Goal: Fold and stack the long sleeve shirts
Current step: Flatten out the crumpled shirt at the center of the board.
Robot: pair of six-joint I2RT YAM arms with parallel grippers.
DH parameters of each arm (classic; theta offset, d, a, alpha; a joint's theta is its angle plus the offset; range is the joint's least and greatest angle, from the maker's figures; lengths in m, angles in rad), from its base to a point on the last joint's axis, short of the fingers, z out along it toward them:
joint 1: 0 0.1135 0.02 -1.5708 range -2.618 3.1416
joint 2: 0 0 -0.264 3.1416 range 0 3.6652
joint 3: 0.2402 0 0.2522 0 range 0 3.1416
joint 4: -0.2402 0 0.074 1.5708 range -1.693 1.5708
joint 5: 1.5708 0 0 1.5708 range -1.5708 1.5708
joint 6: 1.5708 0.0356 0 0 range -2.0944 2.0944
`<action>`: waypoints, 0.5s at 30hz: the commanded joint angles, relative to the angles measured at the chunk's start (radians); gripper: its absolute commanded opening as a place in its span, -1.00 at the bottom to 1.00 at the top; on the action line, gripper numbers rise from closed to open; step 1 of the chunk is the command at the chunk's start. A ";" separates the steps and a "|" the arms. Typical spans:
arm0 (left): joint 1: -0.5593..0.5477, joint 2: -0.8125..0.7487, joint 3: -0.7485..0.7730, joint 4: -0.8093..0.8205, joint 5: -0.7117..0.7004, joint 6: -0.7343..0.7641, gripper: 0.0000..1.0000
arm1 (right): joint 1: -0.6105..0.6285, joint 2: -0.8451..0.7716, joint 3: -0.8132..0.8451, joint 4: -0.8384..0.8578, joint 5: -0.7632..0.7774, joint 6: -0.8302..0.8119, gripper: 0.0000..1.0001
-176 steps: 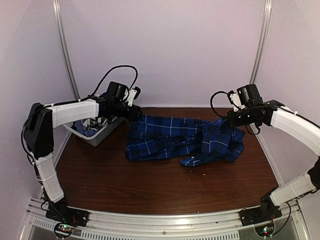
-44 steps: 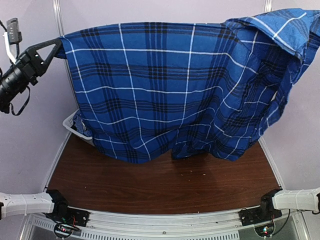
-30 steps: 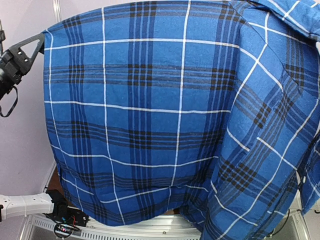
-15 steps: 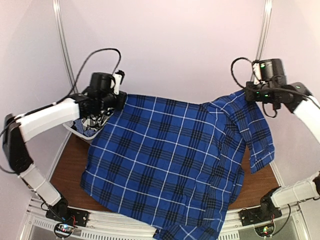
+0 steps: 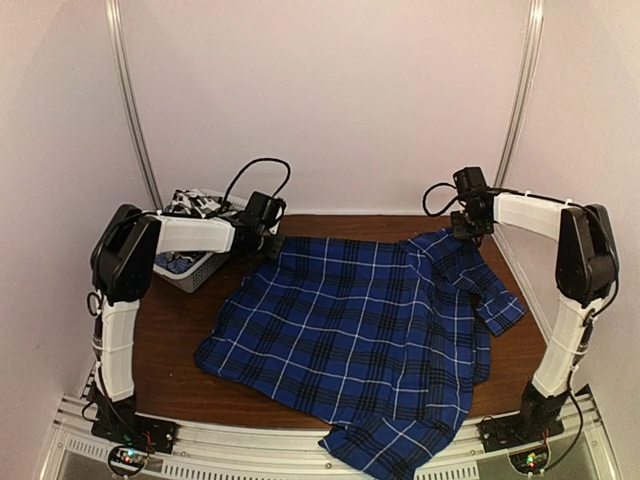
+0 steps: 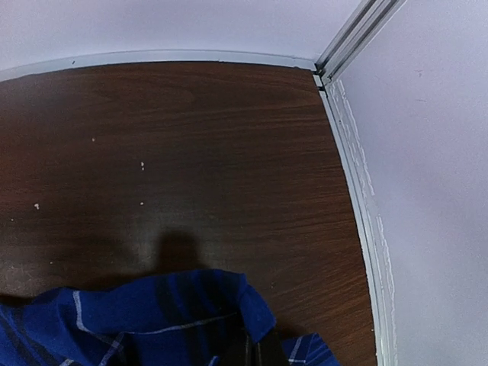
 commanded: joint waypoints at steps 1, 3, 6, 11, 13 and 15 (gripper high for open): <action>0.016 0.045 0.102 0.086 -0.087 0.014 -1.00 | -0.008 0.111 0.148 0.072 0.040 -0.045 -0.97; 0.021 0.081 0.150 0.087 -0.111 0.020 -1.00 | -0.008 0.191 0.239 0.040 0.056 -0.053 -0.87; 0.040 0.143 0.219 0.060 -0.132 0.005 -1.00 | -0.010 0.292 0.364 0.013 0.084 -0.069 -0.82; 0.073 0.199 0.296 0.014 -0.110 -0.024 -0.84 | -0.025 0.402 0.557 -0.069 0.110 -0.063 -0.28; 0.081 0.208 0.312 0.006 -0.083 -0.024 -0.33 | -0.030 0.424 0.600 -0.126 0.139 -0.052 0.04; 0.087 0.202 0.311 0.002 -0.060 -0.030 0.09 | -0.034 0.405 0.574 -0.152 0.172 -0.041 0.27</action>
